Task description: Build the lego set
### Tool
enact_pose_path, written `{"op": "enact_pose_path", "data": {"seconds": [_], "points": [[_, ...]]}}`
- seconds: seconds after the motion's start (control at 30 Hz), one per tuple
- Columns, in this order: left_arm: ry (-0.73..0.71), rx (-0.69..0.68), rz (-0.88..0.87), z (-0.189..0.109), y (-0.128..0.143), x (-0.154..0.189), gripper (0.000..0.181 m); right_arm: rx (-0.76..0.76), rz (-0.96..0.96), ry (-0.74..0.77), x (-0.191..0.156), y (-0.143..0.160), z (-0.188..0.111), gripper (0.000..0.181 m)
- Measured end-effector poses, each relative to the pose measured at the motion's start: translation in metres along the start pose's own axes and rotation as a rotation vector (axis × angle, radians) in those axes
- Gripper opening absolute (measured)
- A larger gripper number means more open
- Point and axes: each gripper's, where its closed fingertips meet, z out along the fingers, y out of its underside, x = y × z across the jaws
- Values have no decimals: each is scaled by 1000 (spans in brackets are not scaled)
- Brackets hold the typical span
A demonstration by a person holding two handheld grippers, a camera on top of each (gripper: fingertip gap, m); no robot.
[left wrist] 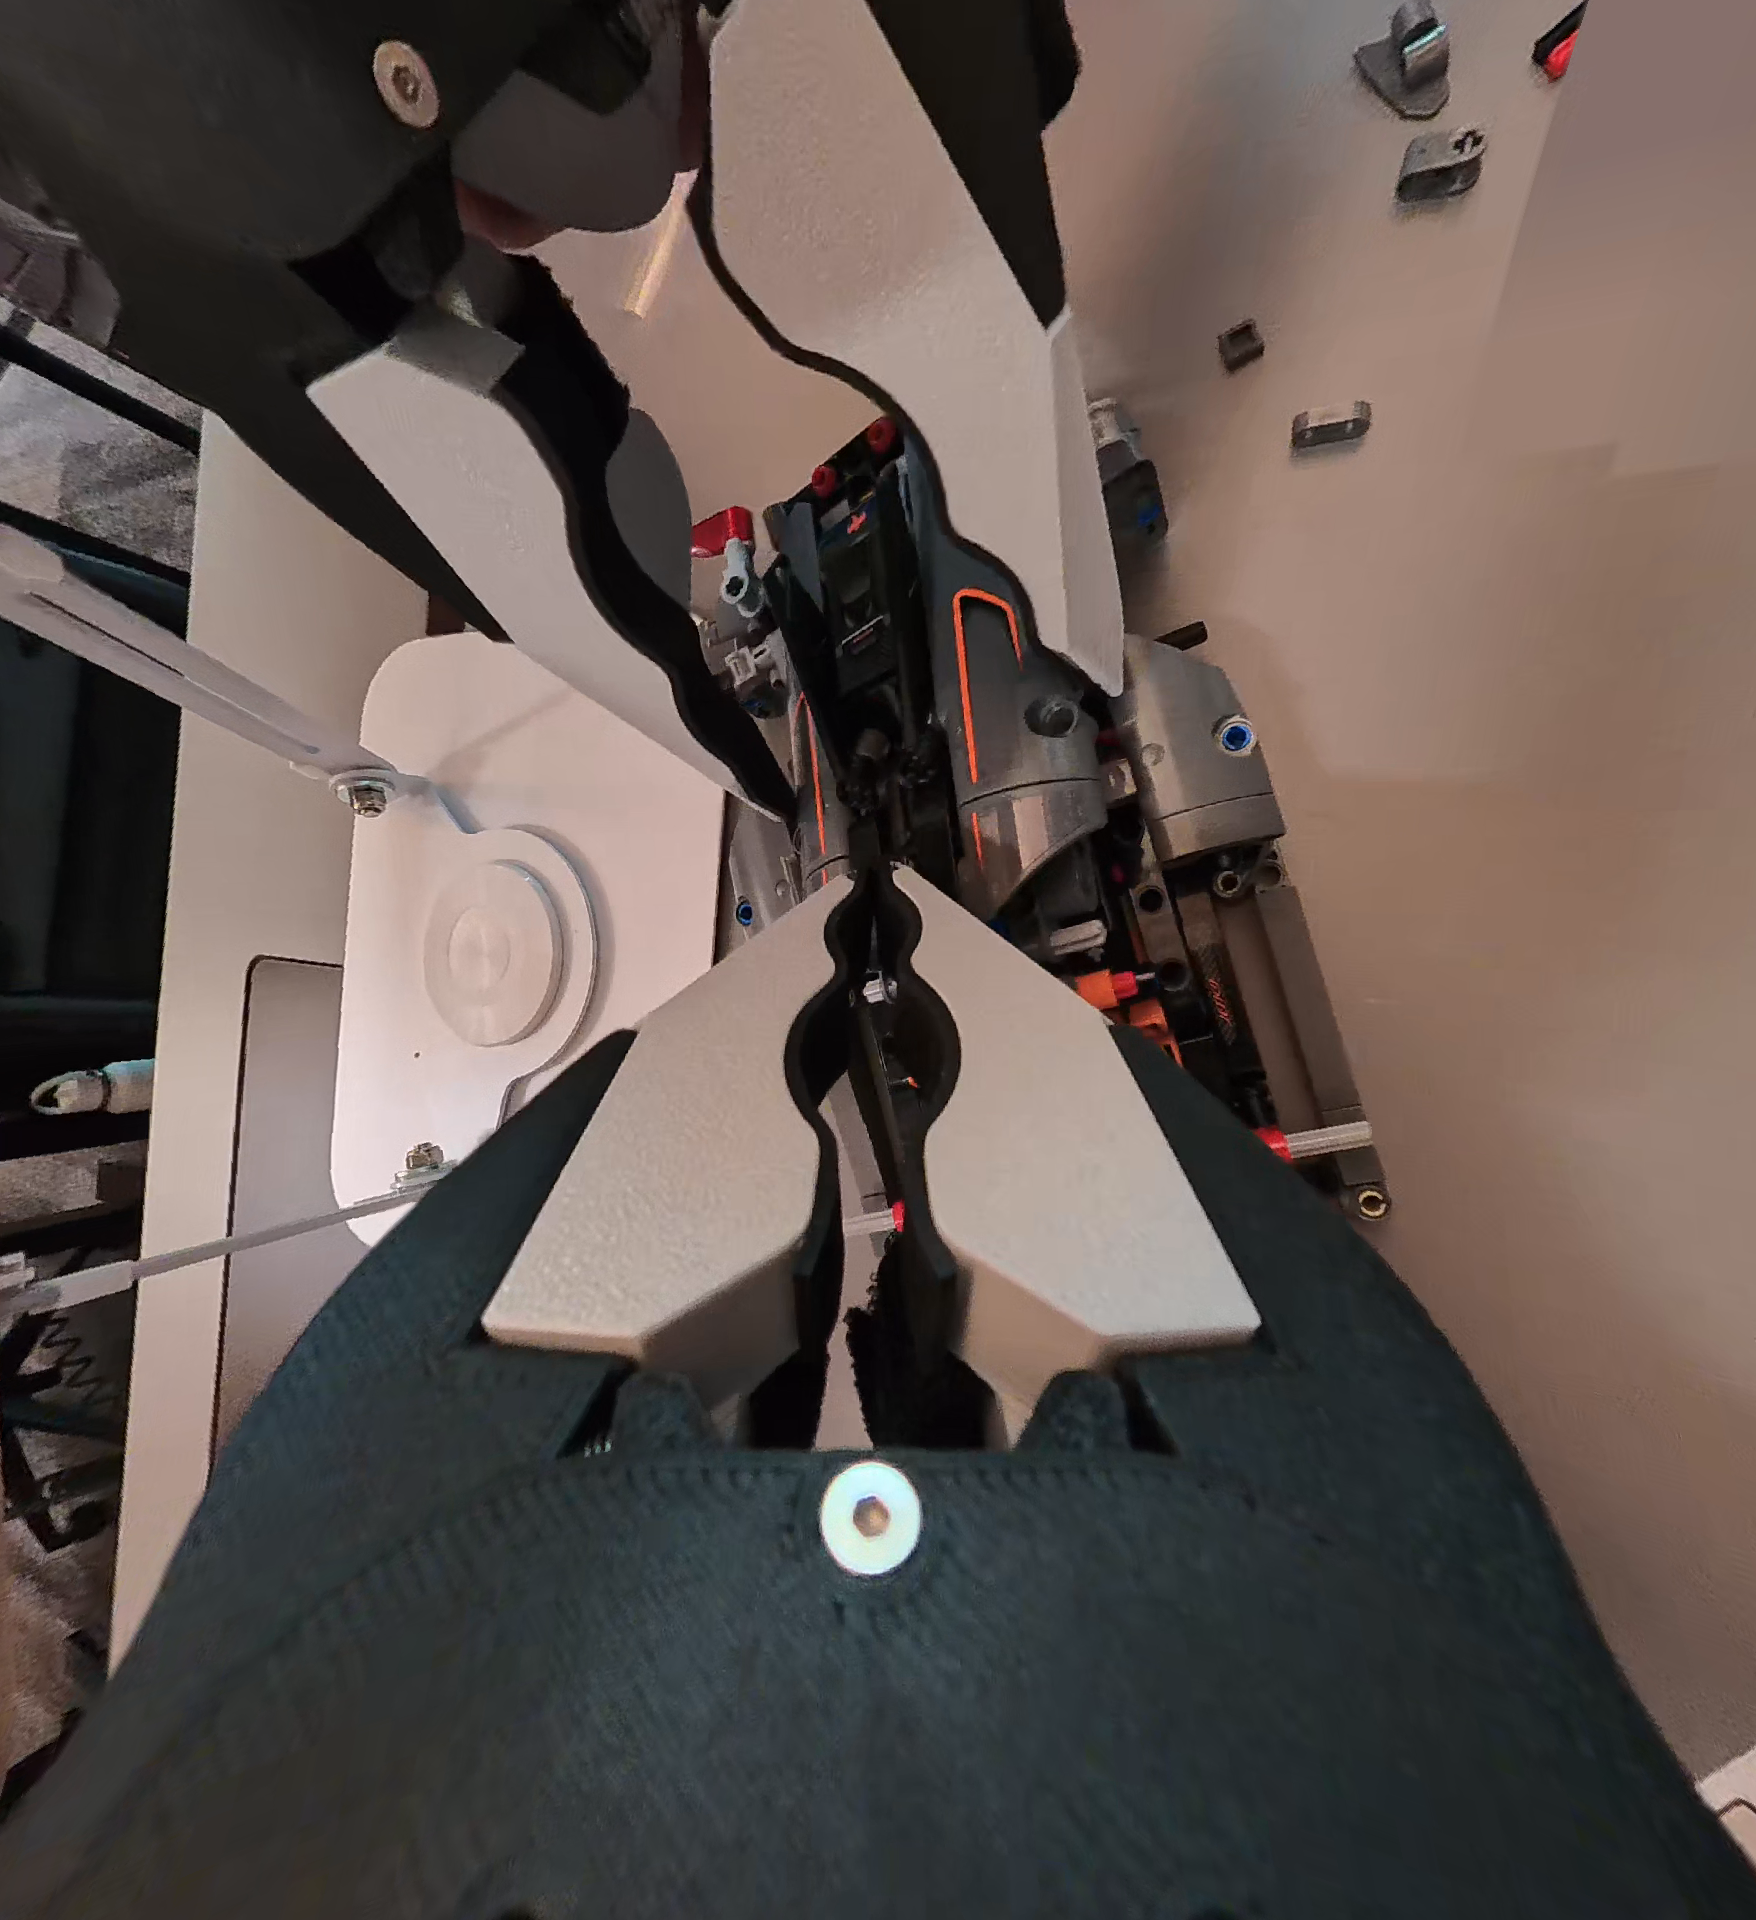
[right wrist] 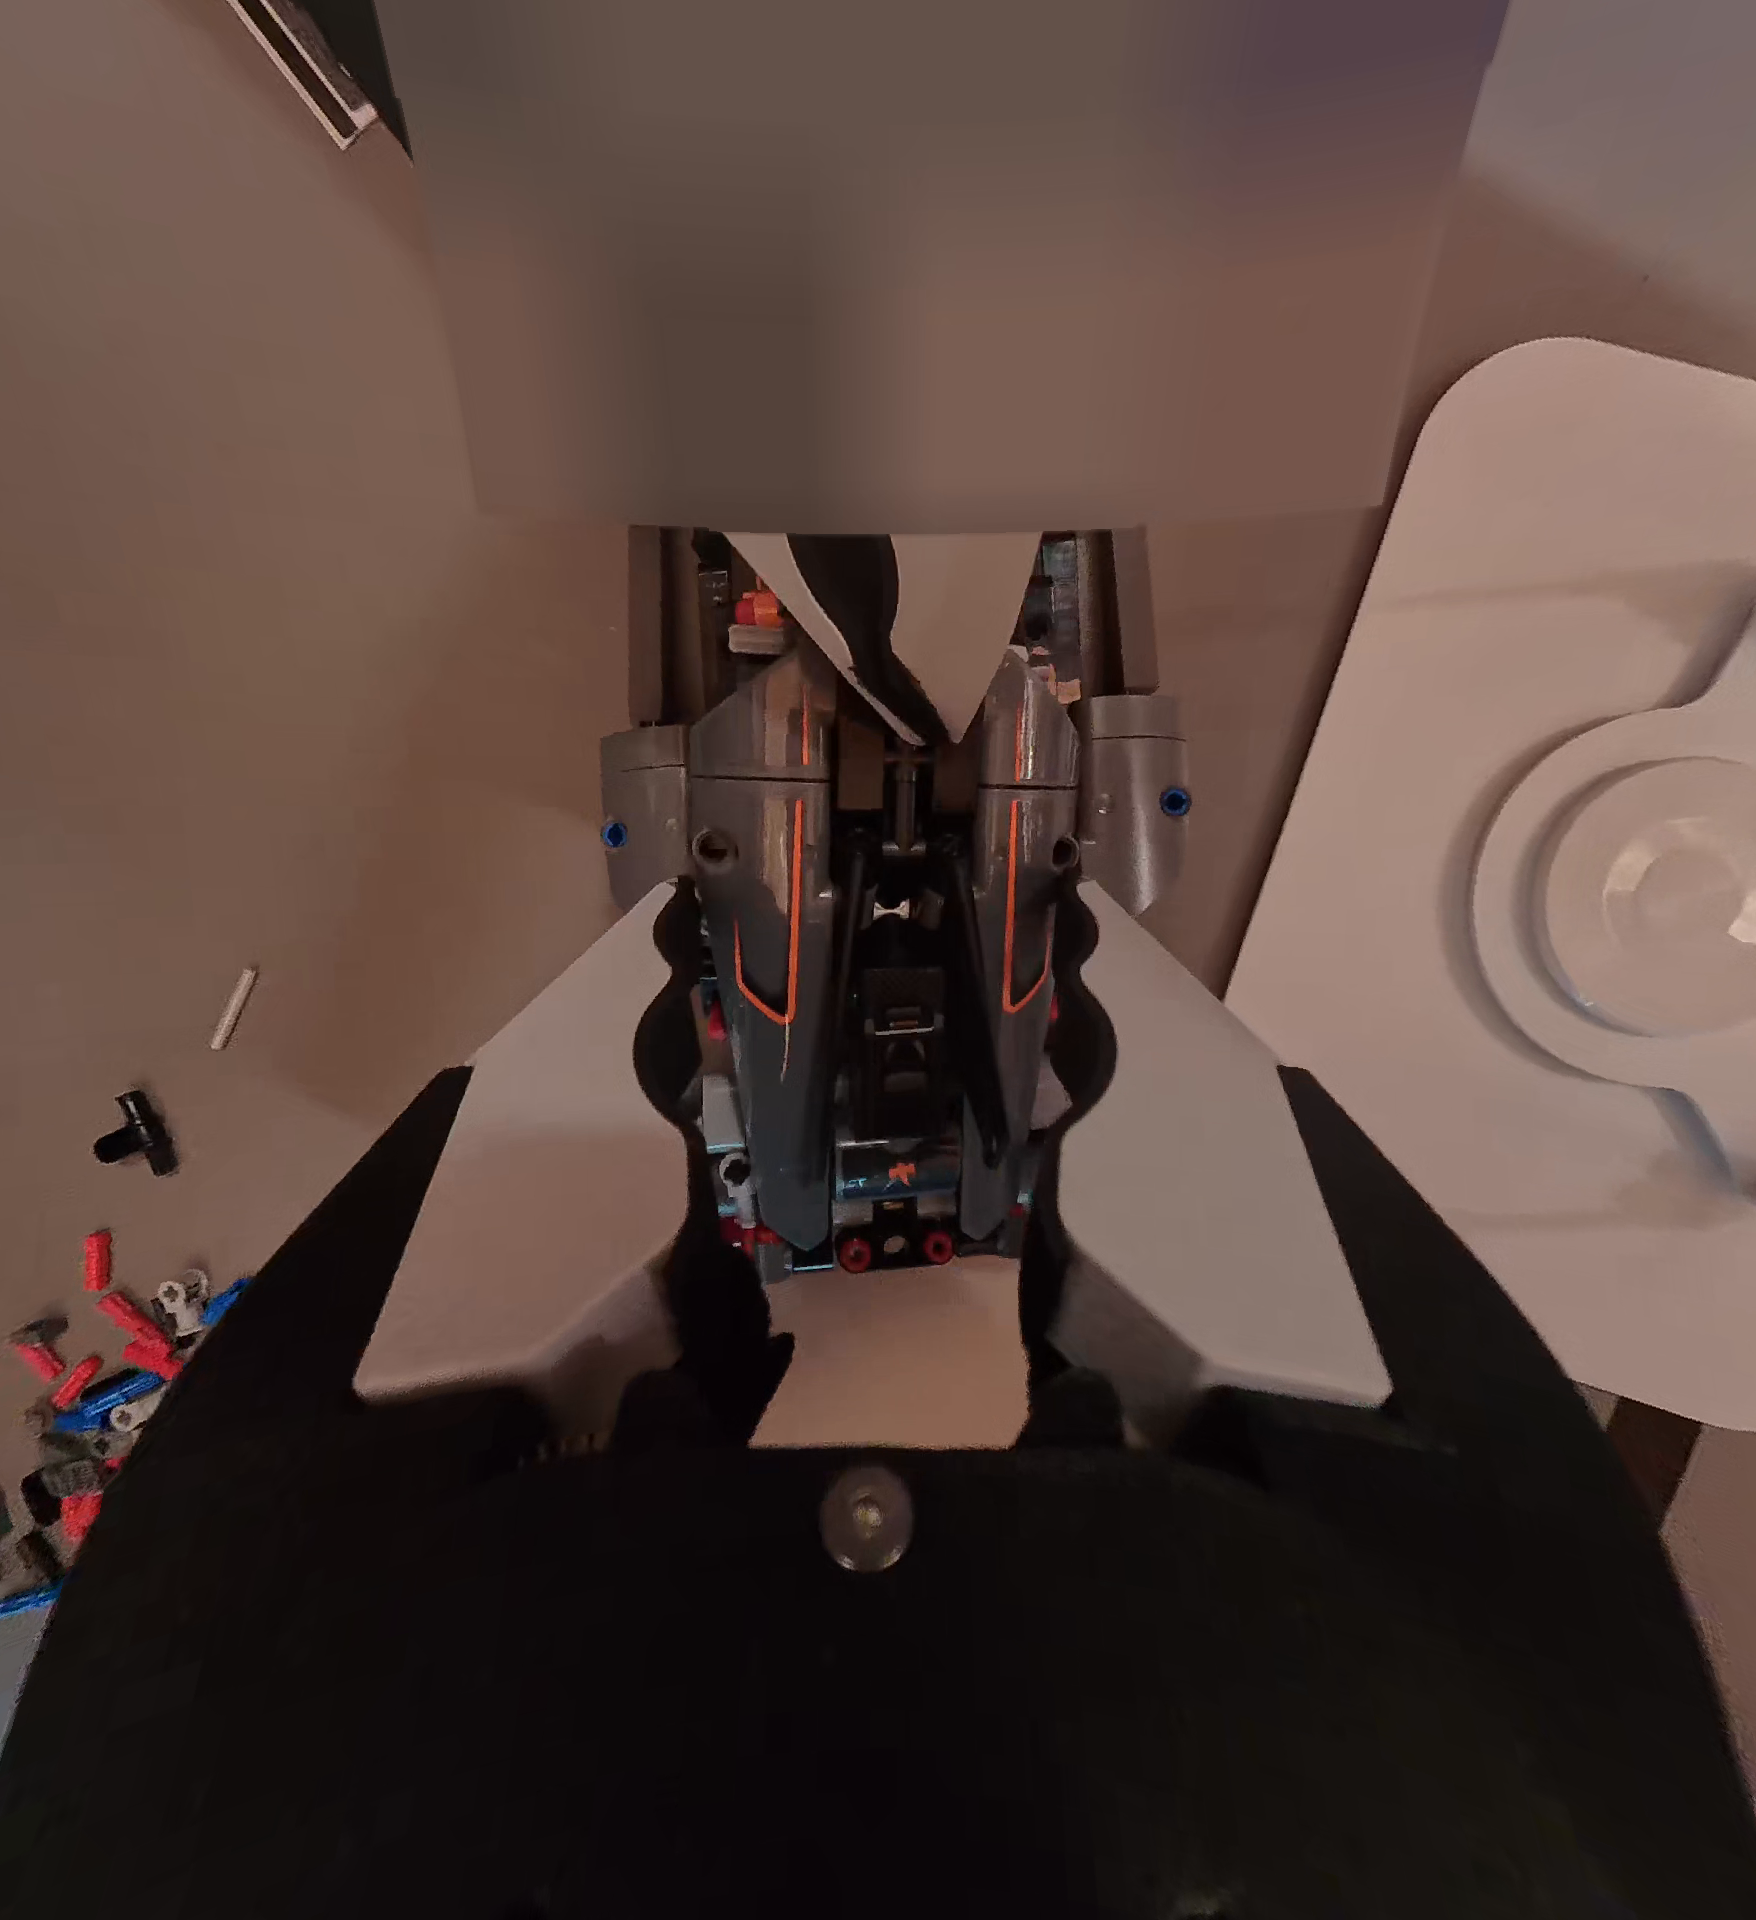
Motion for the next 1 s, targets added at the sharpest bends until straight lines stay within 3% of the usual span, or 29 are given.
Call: {"op": "enact_pose_path", "data": {"seconds": [0.4,0.87,1.0], "points": [[71,30,-125,0,5,-3,0,1,84,-193,3,-4,-6,65],[48,44,-123,0,3,-1,0,58,28,-95,-3,-3,-9,58],[47,23,-100,2,3,3,0,32,22,-45,2,1,-6,80]]}}
